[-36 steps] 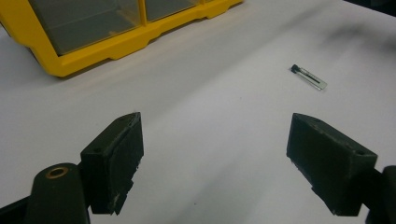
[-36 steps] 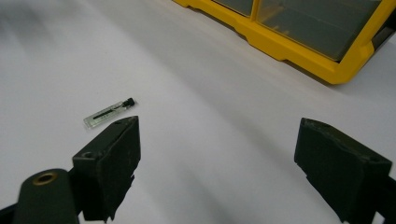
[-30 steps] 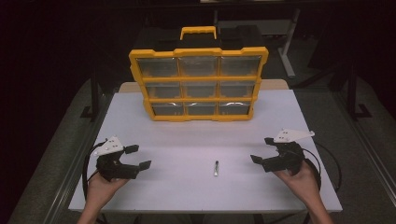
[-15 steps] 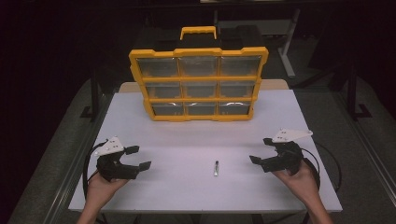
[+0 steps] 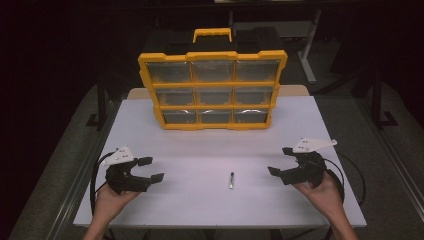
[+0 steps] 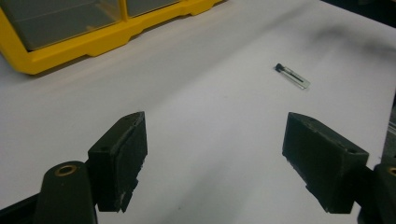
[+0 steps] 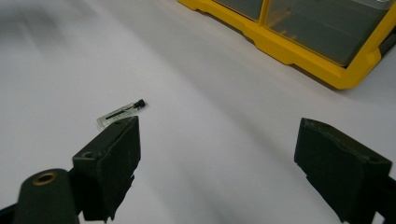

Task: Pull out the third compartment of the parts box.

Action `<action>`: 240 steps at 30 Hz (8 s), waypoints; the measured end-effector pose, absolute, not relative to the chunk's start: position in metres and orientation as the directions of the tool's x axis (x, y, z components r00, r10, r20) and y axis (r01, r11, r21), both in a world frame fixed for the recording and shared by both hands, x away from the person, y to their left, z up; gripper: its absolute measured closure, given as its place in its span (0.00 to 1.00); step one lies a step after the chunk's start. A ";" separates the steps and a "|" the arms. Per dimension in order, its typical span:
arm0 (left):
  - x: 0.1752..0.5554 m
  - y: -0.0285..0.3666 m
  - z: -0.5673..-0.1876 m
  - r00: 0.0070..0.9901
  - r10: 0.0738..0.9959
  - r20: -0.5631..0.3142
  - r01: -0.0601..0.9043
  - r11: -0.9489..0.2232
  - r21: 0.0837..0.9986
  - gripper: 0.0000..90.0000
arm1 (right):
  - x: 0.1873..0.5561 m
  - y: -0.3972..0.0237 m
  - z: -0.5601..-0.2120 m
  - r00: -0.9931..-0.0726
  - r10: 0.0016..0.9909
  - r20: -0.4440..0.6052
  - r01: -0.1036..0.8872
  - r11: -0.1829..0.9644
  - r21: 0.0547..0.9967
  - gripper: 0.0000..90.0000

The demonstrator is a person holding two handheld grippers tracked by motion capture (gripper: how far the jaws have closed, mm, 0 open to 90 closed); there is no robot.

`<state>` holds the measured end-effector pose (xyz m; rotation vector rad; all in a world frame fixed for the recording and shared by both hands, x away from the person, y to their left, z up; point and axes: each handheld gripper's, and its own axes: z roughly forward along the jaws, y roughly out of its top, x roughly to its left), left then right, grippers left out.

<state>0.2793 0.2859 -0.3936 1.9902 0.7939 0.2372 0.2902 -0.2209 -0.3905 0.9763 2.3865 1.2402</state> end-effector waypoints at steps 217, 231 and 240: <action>0.477 0.022 -0.186 0.982 0.187 0.008 0.122 -0.672 0.730 0.76 | 0.286 -0.236 -0.373 -0.800 0.593 0.094 0.389 0.392 0.834 0.16; 0.463 0.030 -0.188 0.995 0.096 -0.025 0.081 -0.647 0.758 0.83 | 0.286 -0.234 -0.374 -0.805 0.586 0.094 0.383 0.393 0.836 0.16; 0.450 0.032 -0.189 0.998 0.055 -0.031 0.059 -0.627 0.777 0.85 | 0.287 -0.231 -0.375 -0.806 0.582 0.107 0.393 0.391 0.833 0.16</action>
